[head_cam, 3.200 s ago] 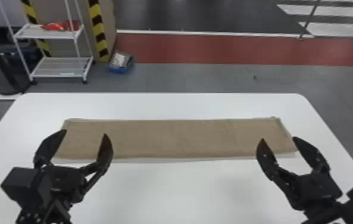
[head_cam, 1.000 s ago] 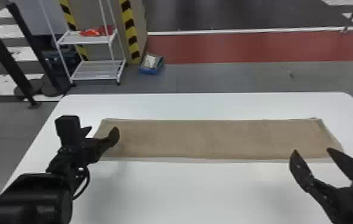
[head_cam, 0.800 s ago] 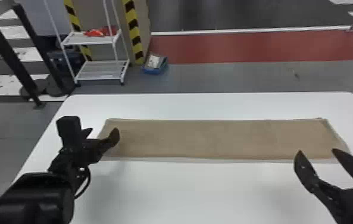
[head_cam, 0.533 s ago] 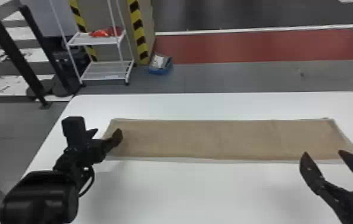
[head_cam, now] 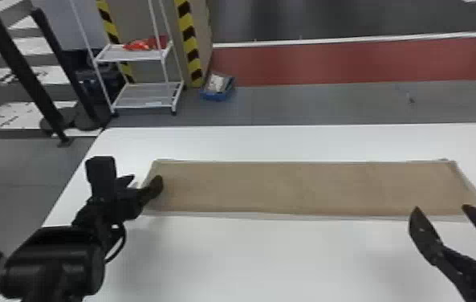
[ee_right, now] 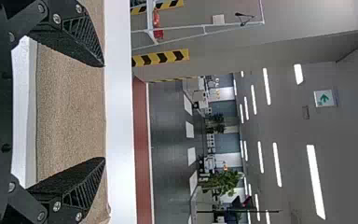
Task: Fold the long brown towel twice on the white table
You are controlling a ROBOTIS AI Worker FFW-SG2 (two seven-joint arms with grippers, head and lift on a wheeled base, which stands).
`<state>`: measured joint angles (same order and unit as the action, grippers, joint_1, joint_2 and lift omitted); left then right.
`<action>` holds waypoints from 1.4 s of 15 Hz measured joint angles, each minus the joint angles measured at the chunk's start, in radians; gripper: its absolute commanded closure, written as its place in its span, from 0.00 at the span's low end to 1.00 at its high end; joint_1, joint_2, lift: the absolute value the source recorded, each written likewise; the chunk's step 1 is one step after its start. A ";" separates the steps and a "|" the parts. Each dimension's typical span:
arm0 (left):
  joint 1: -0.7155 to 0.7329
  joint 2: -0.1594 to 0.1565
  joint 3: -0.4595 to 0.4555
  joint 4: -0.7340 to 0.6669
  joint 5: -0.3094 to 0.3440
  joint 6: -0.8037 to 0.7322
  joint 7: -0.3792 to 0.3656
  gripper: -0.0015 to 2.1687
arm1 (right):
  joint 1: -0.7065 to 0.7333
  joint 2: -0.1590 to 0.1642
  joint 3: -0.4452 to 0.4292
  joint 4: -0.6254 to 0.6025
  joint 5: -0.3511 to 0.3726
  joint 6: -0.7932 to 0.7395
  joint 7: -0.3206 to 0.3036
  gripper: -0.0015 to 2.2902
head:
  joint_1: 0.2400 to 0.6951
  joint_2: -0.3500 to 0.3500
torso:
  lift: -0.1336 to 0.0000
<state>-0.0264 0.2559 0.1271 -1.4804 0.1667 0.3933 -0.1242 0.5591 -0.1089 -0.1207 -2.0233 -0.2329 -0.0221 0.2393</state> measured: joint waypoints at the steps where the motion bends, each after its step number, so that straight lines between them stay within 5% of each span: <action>1: -0.002 0.000 0.000 0.000 -0.002 0.014 -0.012 0.19 | -0.001 0.000 0.001 0.000 0.001 0.000 0.000 0.09 | 1.00 0.70 | 0.08; 4: -0.009 0.000 0.001 0.000 -0.008 0.046 -0.031 0.30 | 0.000 0.000 0.003 0.000 0.000 0.000 0.000 0.09 | 1.00 0.69 | 0.08; 7: -0.008 0.000 0.006 -0.007 -0.003 0.048 -0.046 0.68 | 0.001 0.000 0.003 0.000 0.000 0.000 0.000 0.09 | 1.00 0.69 | 0.08; 9: 0.002 -0.002 0.010 -0.028 0.000 0.047 -0.049 0.80 | 0.001 0.000 0.003 0.000 -0.001 0.000 0.000 0.09 | 1.00 0.69 | 0.08; 14: 0.091 -0.014 0.031 -0.244 0.008 0.061 -0.031 0.80 | -0.003 0.000 0.004 -0.002 0.001 0.000 0.000 0.09 | 1.00 0.67 | 0.08; 17: 0.123 -0.027 0.038 -0.426 0.042 0.204 -0.026 0.80 | -0.015 -0.003 0.001 0.000 0.002 0.007 0.000 0.09 | 1.00 0.62 | 0.08; 21: 0.138 -0.051 0.048 -0.635 0.213 0.440 -0.026 0.80 | -0.106 -0.006 0.002 0.046 0.039 0.041 0.003 0.09 | 1.00 0.54 | 0.08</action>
<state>0.1118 0.2051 0.1752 -2.1157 0.3792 0.8338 -0.1503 0.4533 -0.1144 -0.1191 -1.9772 -0.1935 0.0192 0.2424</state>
